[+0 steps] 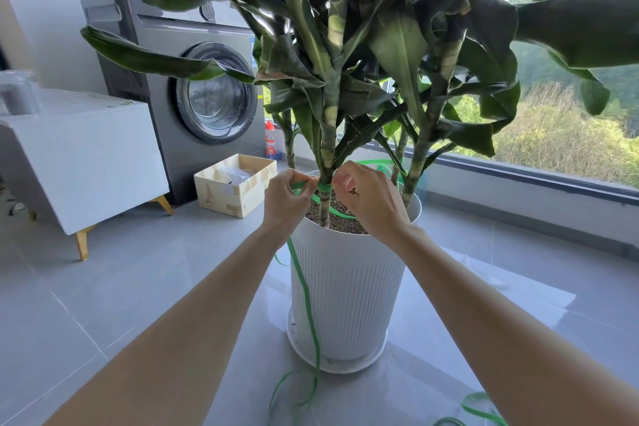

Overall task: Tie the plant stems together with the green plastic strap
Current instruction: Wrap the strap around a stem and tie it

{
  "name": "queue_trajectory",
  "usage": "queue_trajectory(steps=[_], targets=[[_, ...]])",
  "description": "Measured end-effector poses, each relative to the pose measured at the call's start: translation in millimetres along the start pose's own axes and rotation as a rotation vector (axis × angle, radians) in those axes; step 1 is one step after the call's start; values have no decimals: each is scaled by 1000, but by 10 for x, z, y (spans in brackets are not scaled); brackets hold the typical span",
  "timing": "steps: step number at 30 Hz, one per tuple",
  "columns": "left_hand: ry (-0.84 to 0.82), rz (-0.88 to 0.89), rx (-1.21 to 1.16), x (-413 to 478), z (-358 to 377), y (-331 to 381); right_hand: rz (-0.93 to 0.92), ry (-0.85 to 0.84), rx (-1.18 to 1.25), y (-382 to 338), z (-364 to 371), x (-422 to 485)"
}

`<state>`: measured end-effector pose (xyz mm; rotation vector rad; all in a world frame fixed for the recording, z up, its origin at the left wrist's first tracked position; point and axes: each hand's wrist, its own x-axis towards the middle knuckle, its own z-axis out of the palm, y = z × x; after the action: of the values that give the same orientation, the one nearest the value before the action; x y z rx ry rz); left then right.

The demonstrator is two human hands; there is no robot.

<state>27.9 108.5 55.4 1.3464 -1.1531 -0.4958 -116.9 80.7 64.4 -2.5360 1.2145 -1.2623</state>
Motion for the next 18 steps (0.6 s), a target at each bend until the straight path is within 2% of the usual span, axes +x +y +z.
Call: queue_trajectory(steps=[3,6,9,12,16,18], targets=[[1,0,29,-25,21,-2,110,-2,116,12,-34,6],[71,-131,143,-10,49,-24,176,6,146,36,-62,-9],[134,-239,151,-51,57,-14,219,48,133,95,-104,-23],[88,-223,185,-98,69,11,246,87,128,162,-143,-24],[43,-141,-59,-101,66,29,290,143,160,223,-165,-32],[43,-121,-80,-105,66,45,313,156,166,234,-174,-40]])
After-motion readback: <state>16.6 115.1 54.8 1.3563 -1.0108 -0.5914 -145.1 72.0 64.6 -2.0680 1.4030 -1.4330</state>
